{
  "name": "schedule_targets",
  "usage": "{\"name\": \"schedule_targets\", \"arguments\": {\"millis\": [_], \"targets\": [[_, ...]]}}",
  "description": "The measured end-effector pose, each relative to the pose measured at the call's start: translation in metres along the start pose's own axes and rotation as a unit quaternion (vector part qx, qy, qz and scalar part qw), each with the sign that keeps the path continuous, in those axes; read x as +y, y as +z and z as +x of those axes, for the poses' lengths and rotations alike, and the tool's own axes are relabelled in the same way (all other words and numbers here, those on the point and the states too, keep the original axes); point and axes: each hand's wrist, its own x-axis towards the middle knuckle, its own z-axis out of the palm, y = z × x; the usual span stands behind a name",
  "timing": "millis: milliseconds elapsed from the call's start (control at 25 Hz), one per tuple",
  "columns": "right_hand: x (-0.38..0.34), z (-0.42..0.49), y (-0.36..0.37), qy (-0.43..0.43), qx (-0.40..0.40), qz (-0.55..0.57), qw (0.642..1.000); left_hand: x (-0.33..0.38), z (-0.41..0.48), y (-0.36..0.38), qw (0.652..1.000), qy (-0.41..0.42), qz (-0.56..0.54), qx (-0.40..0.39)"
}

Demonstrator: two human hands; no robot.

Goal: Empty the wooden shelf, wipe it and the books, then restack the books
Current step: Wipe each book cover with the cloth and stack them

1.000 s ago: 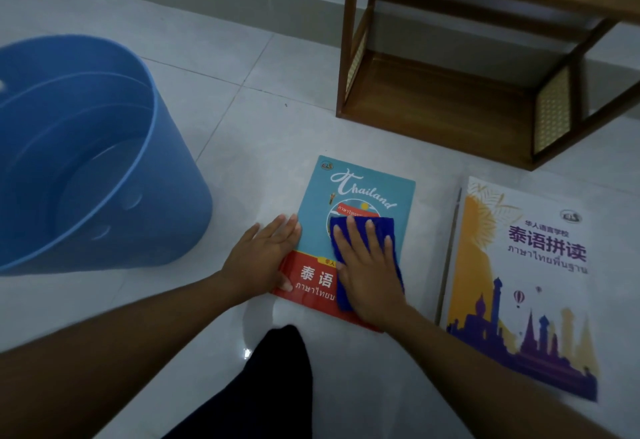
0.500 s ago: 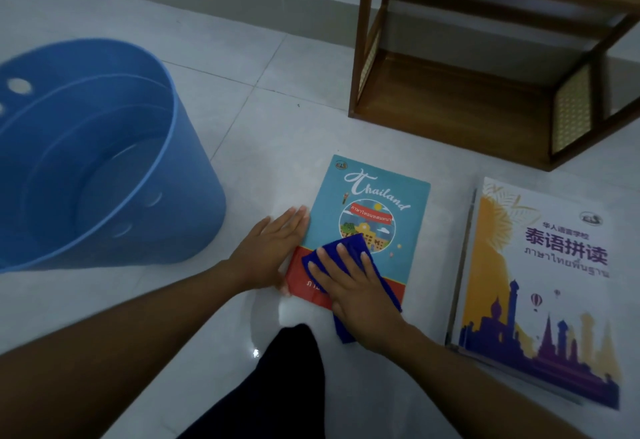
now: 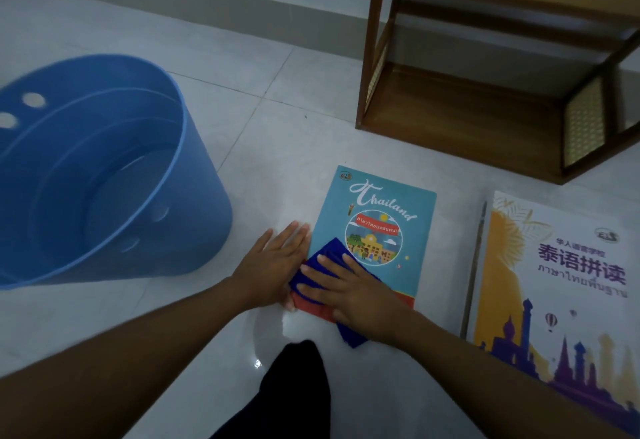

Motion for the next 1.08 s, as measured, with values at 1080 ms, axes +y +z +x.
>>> {"name": "schedule_targets", "arguments": {"millis": [1080], "targets": [[0.095,0.012,-0.036,0.487,0.077,0.141,0.859,0.004,0.0,0.008,0.998,0.027,0.026,0.052]]}}
